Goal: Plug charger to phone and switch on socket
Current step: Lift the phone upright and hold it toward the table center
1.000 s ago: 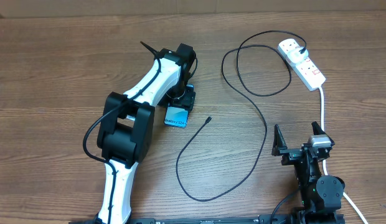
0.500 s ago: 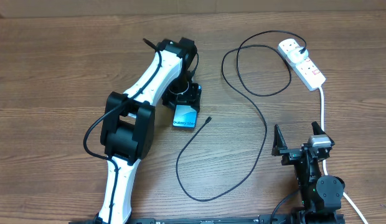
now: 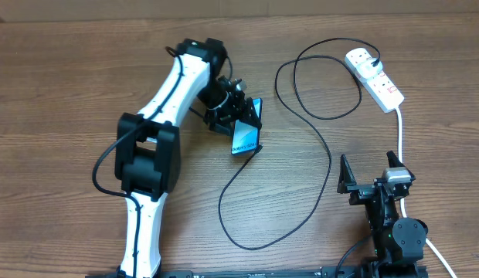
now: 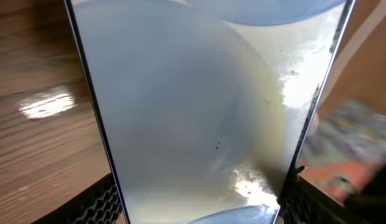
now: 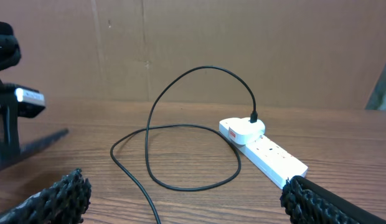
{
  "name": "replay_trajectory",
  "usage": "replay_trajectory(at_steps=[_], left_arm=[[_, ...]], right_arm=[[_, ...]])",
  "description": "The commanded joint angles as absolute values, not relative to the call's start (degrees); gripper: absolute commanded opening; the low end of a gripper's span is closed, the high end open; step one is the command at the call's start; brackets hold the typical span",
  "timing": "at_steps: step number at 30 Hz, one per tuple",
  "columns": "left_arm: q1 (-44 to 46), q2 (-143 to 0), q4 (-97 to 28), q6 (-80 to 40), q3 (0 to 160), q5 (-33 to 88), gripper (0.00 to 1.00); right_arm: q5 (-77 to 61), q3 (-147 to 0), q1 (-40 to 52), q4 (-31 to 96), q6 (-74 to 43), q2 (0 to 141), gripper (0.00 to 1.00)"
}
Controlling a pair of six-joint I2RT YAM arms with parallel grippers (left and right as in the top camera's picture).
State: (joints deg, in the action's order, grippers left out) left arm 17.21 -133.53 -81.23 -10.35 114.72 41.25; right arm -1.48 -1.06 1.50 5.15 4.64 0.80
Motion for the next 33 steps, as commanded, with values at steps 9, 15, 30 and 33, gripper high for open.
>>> replay_trajectory(at_steps=[9, 15, 30, 33], left_arm=[[10.8, -133.8, -81.8, -6.2, 116.5, 74.2, 0.69], [9.6, -133.8, -81.8, -6.2, 116.5, 83.8, 0.69], [9.5, -133.8, -81.7, -8.4, 116.5, 90.6, 0.68], [9.5, -133.8, -81.7, -8.4, 116.5, 90.6, 0.68]], right_arm=[[-1.4, -0.5, 1.3, 4.8, 4.3, 0.2, 1.0], [-1.4, -0.5, 1.3, 4.8, 4.3, 0.2, 1.0], [-49.6, -0.5, 1.4, -7.5, -10.9, 0.2, 1.0], [-51.7, -0.5, 1.4, -20.6, -23.7, 0.2, 1.0]])
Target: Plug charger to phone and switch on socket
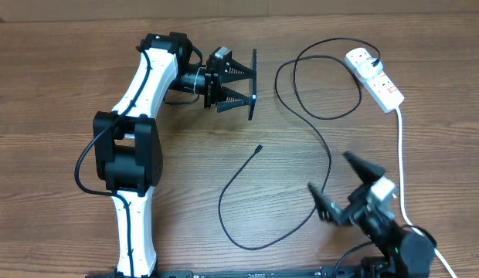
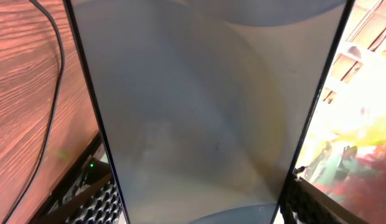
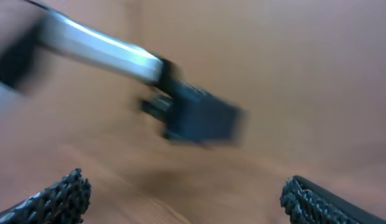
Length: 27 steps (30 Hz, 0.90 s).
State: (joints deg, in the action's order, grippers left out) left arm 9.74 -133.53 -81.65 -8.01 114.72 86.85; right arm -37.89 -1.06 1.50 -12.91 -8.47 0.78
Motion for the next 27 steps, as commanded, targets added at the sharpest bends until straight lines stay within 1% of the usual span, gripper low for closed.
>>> replay_trajectory(at_steps=[1, 3, 4, 6, 8, 9, 12, 14, 15, 16, 18, 19, 20, 21, 22, 24, 26, 27], left_arm=[[9.5, -133.8, -81.7, -8.5, 116.5, 90.6, 0.68], [9.5, -133.8, -81.7, -9.0, 116.5, 90.6, 0.68], [9.5, -133.8, -81.7, -9.0, 116.5, 90.6, 0.69], [9.5, -133.8, -81.7, -9.0, 116.5, 90.6, 0.68], [9.5, -133.8, -81.7, -9.3, 116.5, 90.6, 0.69], [9.5, -133.8, -81.7, -9.3, 116.5, 90.6, 0.68], [9.5, -133.8, -81.9, -9.5, 116.5, 90.6, 0.68], [9.5, -133.8, -81.9, -9.5, 116.5, 90.6, 0.68], [9.5, -133.8, -82.0, -9.5, 116.5, 90.6, 0.68], [9.5, -133.8, -82.3, -9.5, 116.5, 90.6, 0.68], [9.5, -133.8, -82.3, -9.5, 116.5, 90.6, 0.68], [9.5, -133.8, -82.3, -9.5, 116.5, 90.6, 0.68], [9.5, -133.8, -82.3, -9.5, 116.5, 90.6, 0.68], [9.5, -133.8, -82.3, -9.5, 116.5, 90.6, 0.68], [9.6, -133.8, -82.3, -9.5, 116.5, 90.6, 0.68], [9.6, -133.8, -82.3, -9.5, 116.5, 90.6, 0.67], [9.6, -133.8, -82.3, -9.5, 116.5, 90.6, 0.67], [9.6, -133.8, -82.3, -9.5, 116.5, 90.6, 0.67]], right_arm=[[-51.7, -0.8, 1.4, -24.6, -26.9, 0.2, 1.0], [-51.1, -3.0, 1.4, -28.0, -30.2, 0.2, 1.0], [-50.4, -8.0, 1.0, -24.1, -30.0, 0.9, 1.0], [-49.0, -15.3, 0.1, -13.9, -27.5, 3.2, 1.0], [-48.4, -24.3, -1.1, -0.1, -22.3, 7.7, 1.0], [-46.9, -29.6, -1.9, 8.4, -19.6, 10.9, 1.0], [-44.0, -42.8, -3.1, 27.8, -10.7, 21.3, 1.0], [-44.6, -49.4, -3.2, 34.7, -8.5, 27.7, 1.0], [-46.4, -51.7, -3.0, 35.9, -9.1, 30.8, 1.0], [-52.8, -54.2, -3.1, 37.2, -12.5, 35.2, 1.0], [-62.1, -54.7, -3.1, 38.7, -17.6, 38.7, 1.0], [-65.5, -54.7, -2.9, 35.0, -20.6, 40.7, 1.0], [-67.7, -54.7, -2.7, 31.9, -21.8, 42.2, 0.89], [-69.3, -54.8, -2.2, 29.2, -24.3, 43.8, 0.84], [-69.1, -55.0, -1.2, 27.3, -25.5, 45.1, 0.86], [-62.8, -56.0, 2.0, 27.7, -25.2, 46.7, 1.0], [-49.4, -57.6, 6.8, 31.8, -25.0, 47.4, 0.99], [-38.3, -59.0, 10.5, 35.5, -25.2, 48.0, 0.99]])
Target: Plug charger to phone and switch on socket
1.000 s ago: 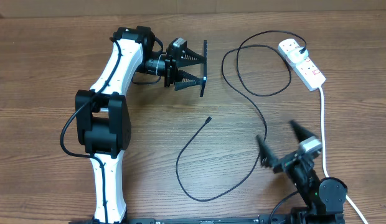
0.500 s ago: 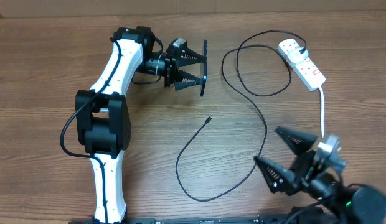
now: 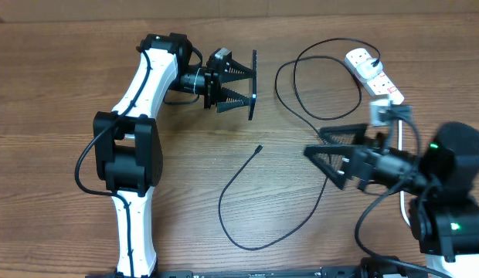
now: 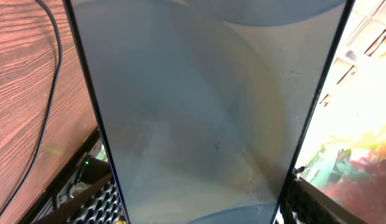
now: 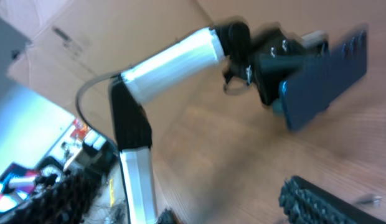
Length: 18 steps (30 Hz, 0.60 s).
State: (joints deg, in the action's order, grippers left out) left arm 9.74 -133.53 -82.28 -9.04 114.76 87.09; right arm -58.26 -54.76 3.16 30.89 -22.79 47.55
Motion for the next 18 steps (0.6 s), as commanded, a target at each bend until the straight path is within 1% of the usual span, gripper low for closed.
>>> replay_trajectory(at_steps=[1, 2, 5, 6, 9, 12, 16, 18], left_arm=[[9.6, -133.8, -82.3, -9.5, 116.5, 90.6, 0.67], [9.6, -133.8, -82.3, -9.5, 116.5, 90.6, 0.66], [9.7, -133.8, -82.3, -10.0, 116.5, 90.5, 0.66], [9.8, -133.8, -82.3, -10.0, 116.5, 90.5, 0.65], [10.1, -133.8, -82.3, -10.3, 116.5, 89.6, 0.65], [10.7, -133.8, -82.3, -10.5, 116.5, 89.4, 0.66], [11.1, -133.8, -82.3, -11.7, 116.5, 89.4, 0.64], [11.1, -133.8, -82.3, -12.5, 116.5, 89.4, 0.64]], right_arm=[[-30.9, -60.0, 13.1, 37.8, -25.6, 48.6, 0.99], [-18.1, -62.2, 18.2, 42.2, -26.9, 50.1, 0.99], [1.0, -66.8, 27.8, 49.0, -32.4, 55.4, 0.99], [5.3, -69.0, 31.5, 50.9, -32.6, 58.6, 0.99], [15.9, -75.7, 39.3, 55.7, -34.9, 68.1, 1.0], [26.3, -82.8, 44.2, 58.8, -40.2, 78.0, 1.0], [31.5, -89.0, 46.6, 57.3, -42.6, 89.1, 1.0], [33.6, -89.2, 46.8, 55.9, -44.9, 90.5, 1.0]])
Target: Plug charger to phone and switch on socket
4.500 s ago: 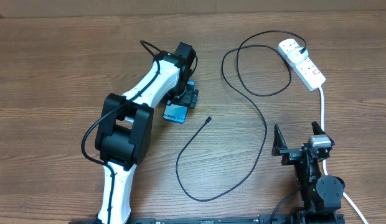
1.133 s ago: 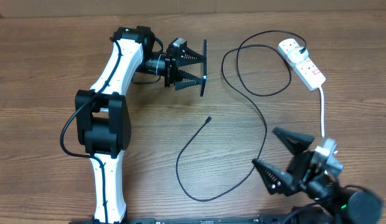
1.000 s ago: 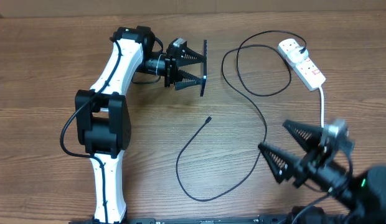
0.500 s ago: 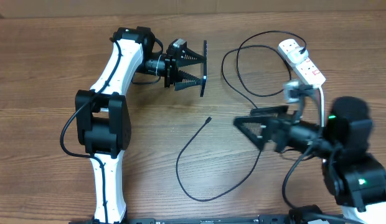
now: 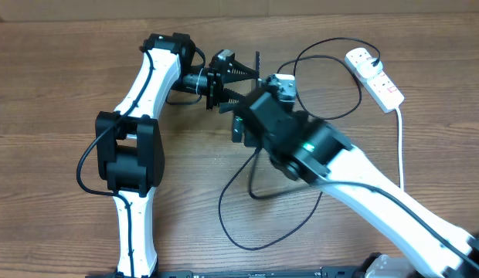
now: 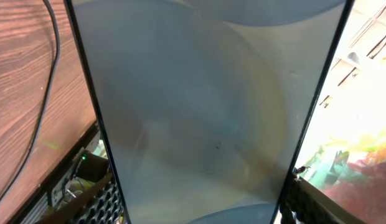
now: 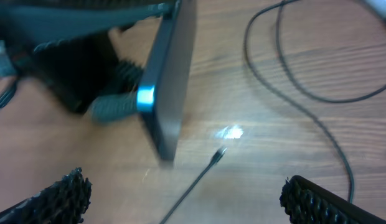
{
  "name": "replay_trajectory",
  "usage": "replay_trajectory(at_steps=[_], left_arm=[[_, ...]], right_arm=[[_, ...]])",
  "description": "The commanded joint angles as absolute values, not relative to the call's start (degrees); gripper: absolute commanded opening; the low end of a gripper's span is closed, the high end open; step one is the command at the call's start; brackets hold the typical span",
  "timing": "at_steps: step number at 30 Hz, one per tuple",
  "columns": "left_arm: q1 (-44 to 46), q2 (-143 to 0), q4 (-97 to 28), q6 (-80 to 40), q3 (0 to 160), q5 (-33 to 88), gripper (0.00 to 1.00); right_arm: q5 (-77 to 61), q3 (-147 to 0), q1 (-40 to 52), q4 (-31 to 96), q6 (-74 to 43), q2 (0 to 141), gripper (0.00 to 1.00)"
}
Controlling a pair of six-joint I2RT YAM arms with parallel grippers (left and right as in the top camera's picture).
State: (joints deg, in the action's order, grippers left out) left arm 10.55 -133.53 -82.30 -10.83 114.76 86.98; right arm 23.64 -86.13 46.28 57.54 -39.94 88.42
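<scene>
My left gripper [image 6: 199,208] is shut on the dark phone [image 5: 256,73], which it holds edge-on above the table; the phone's screen [image 6: 193,106] fills the left wrist view. The phone's edge [image 7: 168,81] stands upright in the right wrist view, with the black cable's free plug tip [image 7: 219,154] lying on the wood below it. My right gripper [image 7: 187,202] hangs open above that cable end, nothing between its fingers [image 7: 317,199]. The cable [image 5: 251,181] loops back to the white power strip [image 5: 376,77].
My right arm [image 5: 317,154] stretches across the table's middle from the front right and covers part of the cable. The cable's loops [image 5: 324,85] lie between the phone and the power strip. The strip's white lead [image 5: 400,147] runs toward the front right.
My right gripper has moved from the right middle of the table to just below the phone, over the cable's free end, still open. The left gripper and phone have barely shifted.
First my left gripper held the phone tilted low at the table's middle, the cable tip beside it, and my right gripper rested open at the front right. Then the phone was held edge-on farther back. The right arm rose, reached to mid-table, and now hangs by the phone.
</scene>
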Motion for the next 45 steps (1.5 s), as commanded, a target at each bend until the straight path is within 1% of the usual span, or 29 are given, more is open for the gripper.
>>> replay_trajectory(at_steps=[1, 5, 9, 10, 12, 13, 17, 19, 22, 26, 28, 34, 36, 40, 43, 45], left_arm=[[11.1, -133.8, -82.3, -12.9, 116.5, 89.4, 0.64], [11.1, -133.8, -82.3, -14.2, 116.5, 89.5, 0.64], [11.1, -133.8, -82.3, -15.9, 116.5, 90.0, 0.64], [11.1, -133.8, -82.3, -15.9, 116.5, 90.1, 0.64], [11.1, -133.8, -82.3, -16.9, 116.5, 90.0, 0.64], [11.1, -133.8, -82.3, -17.0, 116.5, 90.1, 0.64], [11.1, -133.8, -82.3, -19.6, 116.5, 90.1, 0.64], [11.1, -133.8, -82.3, -19.6, 116.5, 90.1, 0.64], [11.1, -133.8, -82.3, -20.7, 116.5, 90.1, 0.64], [11.1, -133.8, -82.3, -22.3, 116.5, 90.1, 0.64], [11.1, -133.8, -82.3, -22.4, 116.5, 90.1, 0.64], [11.1, -133.8, -82.3, -22.6, 116.5, 90.3, 0.64], [11.1, -133.8, -82.3, -22.8, 116.5, 90.3, 0.64], [11.1, -133.8, -82.3, -22.8, 116.5, 90.3, 0.64], [11.1, -133.8, -82.3, -22.8, 116.5, 90.3, 0.64], [11.1, -133.8, -82.3, -22.8, 116.5, 90.5, 0.65]], right_arm=[[34.9, -89.2, 46.8, 55.4, -46.2, 90.7, 1.0], [37.5, -89.2, 46.9, 53.0, -48.2, 90.7, 0.96], [37.4, -89.2, 46.9, 51.6, -48.2, 91.0, 0.9], [37.4, -89.2, 46.9, 51.4, -48.2, 91.0, 0.87], [37.2, -89.2, 46.9, 51.3, -47.9, 91.0, 0.73], [36.5, -89.2, 46.9, 51.3, -47.9, 91.0, 0.71], [34.0, -89.2, 47.0, 51.4, -45.9, 91.5, 0.71], [33.7, -89.2, 47.0, 51.3, -44.4, 92.0, 0.69], [32.9, -89.2, 47.0, 50.8, -42.1, 92.4, 0.68], [32.9, -89.2, 47.0, 50.5, -41.9, 93.4, 0.68], [32.9, -89.2, 47.0, 50.6, -41.9, 94.0, 0.63], [32.9, -89.2, 47.0, 49.2, -41.6, 94.7, 0.55], [33.3, -89.2, 47.0, 48.7, -41.2, 94.7, 0.49], [33.5, -89.2, 47.0, 47.8, -39.1, 94.7, 0.48], [33.5, -89.2, 47.0, 47.9, -39.1, 94.7, 0.41], [33.5, -89.2, 47.0, 47.9, -39.1, 94.7, 0.41]])
